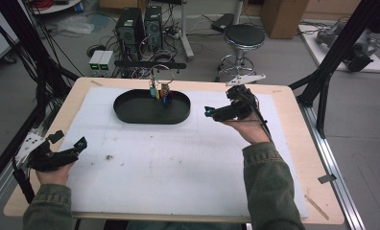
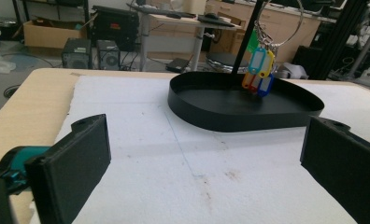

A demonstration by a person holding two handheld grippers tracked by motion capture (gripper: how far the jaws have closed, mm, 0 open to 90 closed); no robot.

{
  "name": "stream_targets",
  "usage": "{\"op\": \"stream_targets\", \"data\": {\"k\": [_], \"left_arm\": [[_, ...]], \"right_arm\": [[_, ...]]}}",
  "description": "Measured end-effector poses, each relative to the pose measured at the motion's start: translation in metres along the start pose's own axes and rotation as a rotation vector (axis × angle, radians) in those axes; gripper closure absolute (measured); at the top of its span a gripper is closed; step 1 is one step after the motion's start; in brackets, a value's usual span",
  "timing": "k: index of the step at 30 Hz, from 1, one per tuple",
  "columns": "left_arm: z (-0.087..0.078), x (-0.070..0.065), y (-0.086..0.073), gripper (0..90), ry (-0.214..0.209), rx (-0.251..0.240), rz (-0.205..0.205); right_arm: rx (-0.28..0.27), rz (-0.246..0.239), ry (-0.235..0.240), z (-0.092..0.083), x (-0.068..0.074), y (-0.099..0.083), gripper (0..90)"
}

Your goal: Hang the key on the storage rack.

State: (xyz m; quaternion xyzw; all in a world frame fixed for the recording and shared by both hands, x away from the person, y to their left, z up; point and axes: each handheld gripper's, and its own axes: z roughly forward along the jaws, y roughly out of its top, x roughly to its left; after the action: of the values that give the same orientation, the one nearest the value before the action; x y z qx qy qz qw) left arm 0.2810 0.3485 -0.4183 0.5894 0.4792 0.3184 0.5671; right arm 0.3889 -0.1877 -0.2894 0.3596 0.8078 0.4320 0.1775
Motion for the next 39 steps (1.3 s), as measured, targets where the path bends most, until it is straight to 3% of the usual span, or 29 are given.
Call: {"op": "stream_targets", "data": {"k": [14,29,39], "left_arm": [[0.0,0.0,0.0,2.2,-0.002,-0.001,-0.004],[0.001,0.001,0.0,2.2,-0.002,0.001,-0.006],[0.002,0.001,0.0,2.2,-0.002,-0.002,-0.013]], "right_arm": [[-0.001,0.048,-0.009,-0.018,-0.006,-0.043,0.3],[-0.004,0.131,-0.053,-0.037,-0.019,-0.092,0.3],[0.003,0.155,-0.074,-0.043,-0.022,-0.116,0.3]]}}
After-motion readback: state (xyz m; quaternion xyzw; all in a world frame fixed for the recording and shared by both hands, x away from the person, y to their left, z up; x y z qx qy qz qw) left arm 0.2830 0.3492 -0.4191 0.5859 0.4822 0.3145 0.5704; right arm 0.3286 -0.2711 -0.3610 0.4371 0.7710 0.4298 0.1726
